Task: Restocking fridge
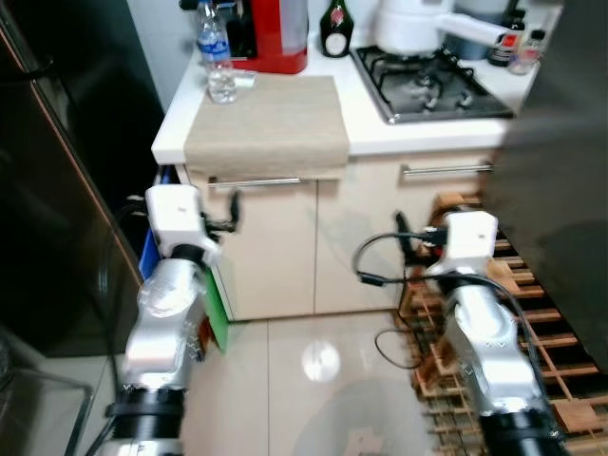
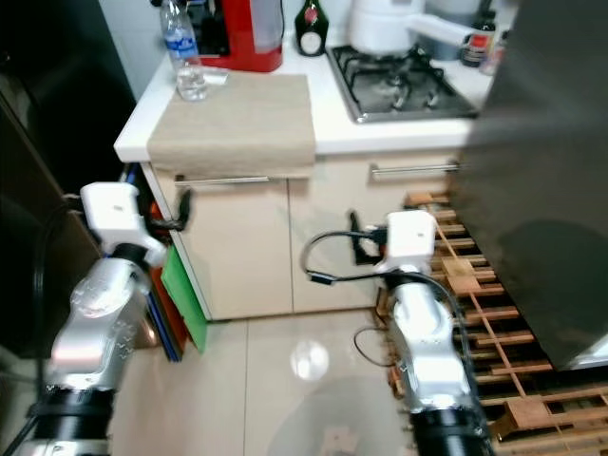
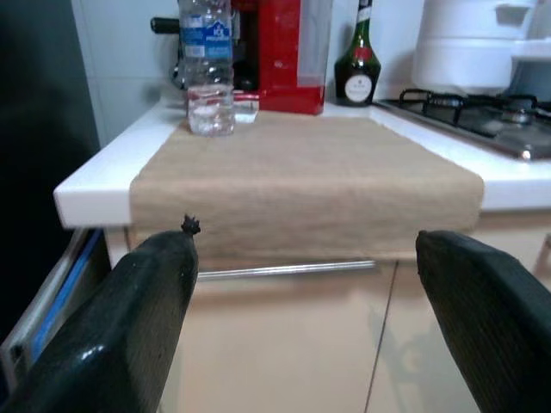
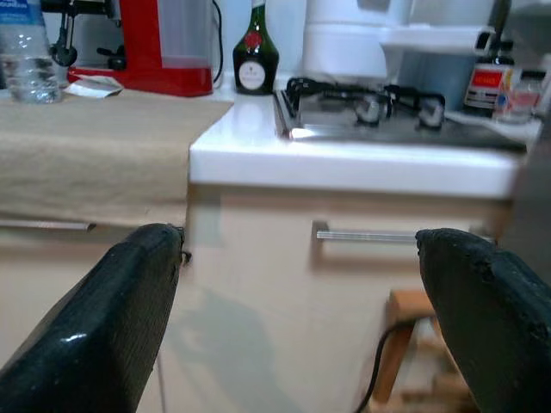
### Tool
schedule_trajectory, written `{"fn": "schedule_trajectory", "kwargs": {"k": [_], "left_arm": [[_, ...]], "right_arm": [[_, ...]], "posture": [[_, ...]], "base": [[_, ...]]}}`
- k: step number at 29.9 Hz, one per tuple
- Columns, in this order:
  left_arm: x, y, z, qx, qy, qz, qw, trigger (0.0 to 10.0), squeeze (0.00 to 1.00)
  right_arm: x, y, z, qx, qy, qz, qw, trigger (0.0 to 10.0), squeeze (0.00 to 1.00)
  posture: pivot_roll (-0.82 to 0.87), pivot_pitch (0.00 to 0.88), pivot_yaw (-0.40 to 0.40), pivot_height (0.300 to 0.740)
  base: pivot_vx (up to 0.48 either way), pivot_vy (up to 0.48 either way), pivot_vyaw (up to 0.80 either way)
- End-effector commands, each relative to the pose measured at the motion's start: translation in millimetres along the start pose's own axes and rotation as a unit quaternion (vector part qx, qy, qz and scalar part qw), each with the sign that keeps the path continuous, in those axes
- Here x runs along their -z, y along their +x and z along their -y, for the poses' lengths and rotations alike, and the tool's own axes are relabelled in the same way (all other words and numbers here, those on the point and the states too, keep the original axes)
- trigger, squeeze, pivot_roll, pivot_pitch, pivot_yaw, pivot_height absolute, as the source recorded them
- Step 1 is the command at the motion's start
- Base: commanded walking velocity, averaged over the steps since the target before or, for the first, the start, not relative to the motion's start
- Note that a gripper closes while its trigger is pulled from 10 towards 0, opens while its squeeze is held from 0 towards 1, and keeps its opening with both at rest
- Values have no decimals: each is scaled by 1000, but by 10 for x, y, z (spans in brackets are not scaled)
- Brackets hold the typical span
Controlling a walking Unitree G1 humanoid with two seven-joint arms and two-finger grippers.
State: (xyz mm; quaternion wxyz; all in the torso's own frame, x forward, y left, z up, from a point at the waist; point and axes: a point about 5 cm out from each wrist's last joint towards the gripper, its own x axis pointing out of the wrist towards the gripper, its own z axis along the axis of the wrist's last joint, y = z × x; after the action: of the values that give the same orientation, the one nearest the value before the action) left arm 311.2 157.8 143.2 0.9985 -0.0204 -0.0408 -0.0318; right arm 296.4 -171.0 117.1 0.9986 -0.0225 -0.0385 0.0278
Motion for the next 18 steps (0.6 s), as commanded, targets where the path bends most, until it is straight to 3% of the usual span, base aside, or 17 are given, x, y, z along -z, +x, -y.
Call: {"fn": "schedule_trajectory", "kwargs": {"k": [1,9,14,18], "left_arm": [[-41,10,-87,-14,5,6,1000,10000,0],[-60,10,-92,-17,6,11,1000,10000,0],[-143,3,-114,-29,1,37,999,10000,0],[-207,27,-134,-31,9,48,998,10000,0]], "right_arm": [[-36,26,-91,-13,3,10,1000,10000,0],[-42,27,-50,-2,6,11,1000,10000,0],[-42,36,-60,-12,5,10,1000,10000,0],[-88,60,-66,-1,13,21,1000,10000,0]], "posture": [[-94,0,32,740],[-93,0,33,740],[-93,0,33,740],[-81,0,32,740]], "base": [[461,0,0],[462,0,0],[430,99,0],[388,282,686]]}}
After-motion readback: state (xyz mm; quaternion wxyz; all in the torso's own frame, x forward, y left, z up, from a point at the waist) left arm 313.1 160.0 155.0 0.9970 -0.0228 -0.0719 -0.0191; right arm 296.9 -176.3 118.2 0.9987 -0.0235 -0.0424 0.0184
